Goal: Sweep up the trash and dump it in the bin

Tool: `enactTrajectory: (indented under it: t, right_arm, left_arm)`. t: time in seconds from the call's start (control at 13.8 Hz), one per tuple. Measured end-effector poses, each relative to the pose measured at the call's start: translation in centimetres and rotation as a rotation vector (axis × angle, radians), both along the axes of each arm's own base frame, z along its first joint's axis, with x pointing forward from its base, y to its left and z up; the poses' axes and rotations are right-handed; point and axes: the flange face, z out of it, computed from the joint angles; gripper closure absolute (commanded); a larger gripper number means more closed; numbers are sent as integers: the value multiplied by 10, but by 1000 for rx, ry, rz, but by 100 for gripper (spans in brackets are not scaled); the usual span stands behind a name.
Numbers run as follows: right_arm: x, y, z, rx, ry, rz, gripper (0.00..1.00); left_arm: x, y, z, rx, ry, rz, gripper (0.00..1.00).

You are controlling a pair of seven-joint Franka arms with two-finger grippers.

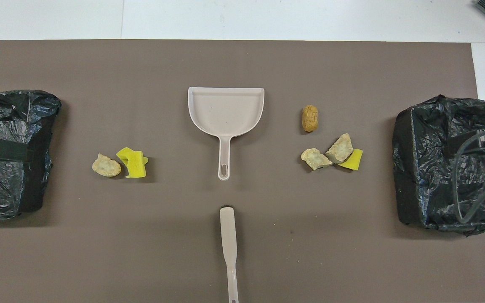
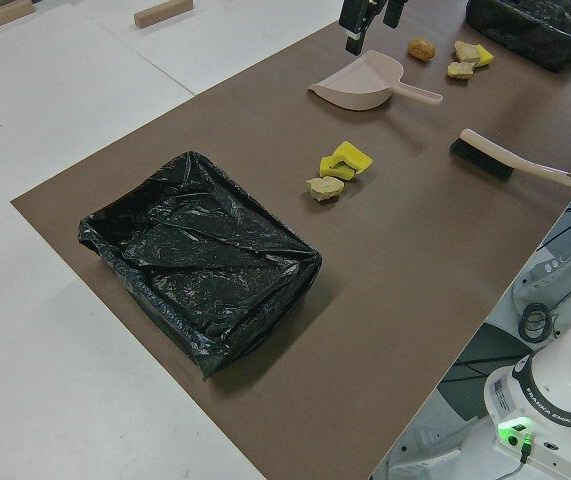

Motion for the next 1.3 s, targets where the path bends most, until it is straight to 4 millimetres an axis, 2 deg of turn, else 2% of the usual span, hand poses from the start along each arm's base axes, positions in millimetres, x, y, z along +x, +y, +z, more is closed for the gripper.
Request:
enactTrajectory:
  t: [1.01,1.16,1.3]
  right_arm:
    - [-1,0,-1,0,3,-1,0]
    - [-1,-1,-2,0,5,-1,0]
    - [-1,-1,-3,0,8,-1,0]
  left_arm:
    - [1,-1,0,1,-2,3,0]
    - [5,-13,-3,-1,-24,-5,0]
    - [13,-34,-11,-7,-55,-2,0]
